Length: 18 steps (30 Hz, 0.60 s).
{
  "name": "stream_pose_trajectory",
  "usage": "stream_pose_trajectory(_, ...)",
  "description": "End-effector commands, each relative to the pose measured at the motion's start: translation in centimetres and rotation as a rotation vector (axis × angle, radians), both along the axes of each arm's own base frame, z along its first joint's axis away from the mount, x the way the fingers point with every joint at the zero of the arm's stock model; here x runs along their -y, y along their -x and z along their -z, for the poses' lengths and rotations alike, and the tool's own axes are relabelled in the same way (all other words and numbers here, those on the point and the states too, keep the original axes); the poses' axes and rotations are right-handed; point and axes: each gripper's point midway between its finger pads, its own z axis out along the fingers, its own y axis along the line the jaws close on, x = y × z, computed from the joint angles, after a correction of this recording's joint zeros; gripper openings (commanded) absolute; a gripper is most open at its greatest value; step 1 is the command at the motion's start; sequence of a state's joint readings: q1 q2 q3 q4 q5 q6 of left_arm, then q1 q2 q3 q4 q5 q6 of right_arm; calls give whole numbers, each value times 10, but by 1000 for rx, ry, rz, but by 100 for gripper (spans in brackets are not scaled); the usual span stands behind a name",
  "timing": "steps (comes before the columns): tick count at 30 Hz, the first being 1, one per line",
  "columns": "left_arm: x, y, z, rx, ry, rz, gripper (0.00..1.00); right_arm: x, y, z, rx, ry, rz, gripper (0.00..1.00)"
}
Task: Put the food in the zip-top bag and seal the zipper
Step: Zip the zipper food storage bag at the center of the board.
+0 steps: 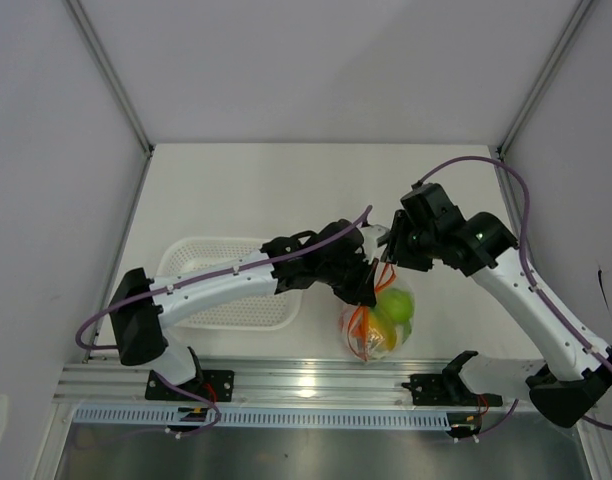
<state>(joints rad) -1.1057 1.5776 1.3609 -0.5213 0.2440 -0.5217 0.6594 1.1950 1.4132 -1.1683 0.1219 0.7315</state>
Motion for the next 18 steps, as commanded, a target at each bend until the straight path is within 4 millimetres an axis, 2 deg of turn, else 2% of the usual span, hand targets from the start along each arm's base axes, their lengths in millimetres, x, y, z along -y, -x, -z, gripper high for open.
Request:
stream_pose_trajectory(1, -4, 8, -5, 36, 68, 101, 1, 2, 4, -23, 95, -38, -68, 53)
stream_pose_trajectory(2, -8, 9, -14, 53, 97, 123, 1, 5, 7, -24, 102, -30, -81, 59)
stream_pose_trajectory(4, -16, 9, -13, 68, 106, 165, 1, 10, 10, -30, 134, -12, -120, 67)
stream_pose_trajectory(8, -32, 19, -8, 73, 119, 281, 1, 14, 19, -43, 201, -13, -212, 67)
stream_pose_trajectory(10, -39, 24, -14, 76, 152, 337, 1, 11, 25, -43, 214, -21, -275, 66)
stream_pose_trajectory(14, -52, 38, -27, 54, 241, 446, 1, -8, 37, -45, 258, -112, -423, 65)
stream_pose_trajectory(16, -60, 47, -33, 59, 280, 495, 1, -21, 51, -42, 252, -190, -513, 64)
stream_pose_trajectory(18, -63, 52, -39, 72, 304, 525, 0, -34, 54, -51, 298, -260, -574, 65)
